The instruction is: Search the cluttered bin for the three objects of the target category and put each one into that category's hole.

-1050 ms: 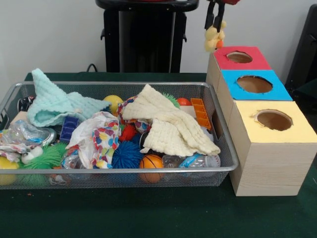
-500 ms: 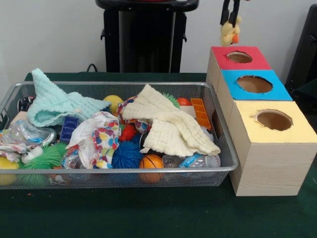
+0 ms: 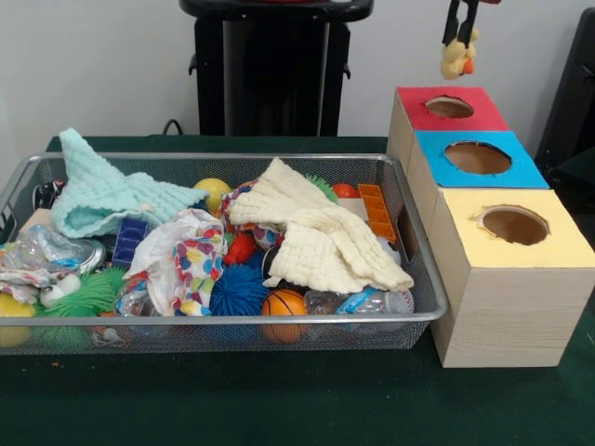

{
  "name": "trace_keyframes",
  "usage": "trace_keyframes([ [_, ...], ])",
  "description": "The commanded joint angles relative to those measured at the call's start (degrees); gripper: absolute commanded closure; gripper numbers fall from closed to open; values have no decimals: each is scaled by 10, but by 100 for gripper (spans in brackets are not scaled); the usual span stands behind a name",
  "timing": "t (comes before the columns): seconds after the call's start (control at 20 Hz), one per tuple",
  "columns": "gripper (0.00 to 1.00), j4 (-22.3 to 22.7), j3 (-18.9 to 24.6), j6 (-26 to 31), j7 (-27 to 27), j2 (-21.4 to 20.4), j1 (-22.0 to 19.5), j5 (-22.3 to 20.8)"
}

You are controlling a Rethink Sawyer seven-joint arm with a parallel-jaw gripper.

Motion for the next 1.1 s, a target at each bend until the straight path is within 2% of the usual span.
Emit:
trace_keyframes([
  [0.05,100,73,39,-66,90,21,8,33],
  [0.3,100,67,23,-89,87,33,14,16],
  [0.65,100,49,2,-98,64,39,0,-12],
  [0.85,100,50,0,-120,69,47,3,-14],
  [1.1,100,49,-9,-111,71,36,10,-15],
])
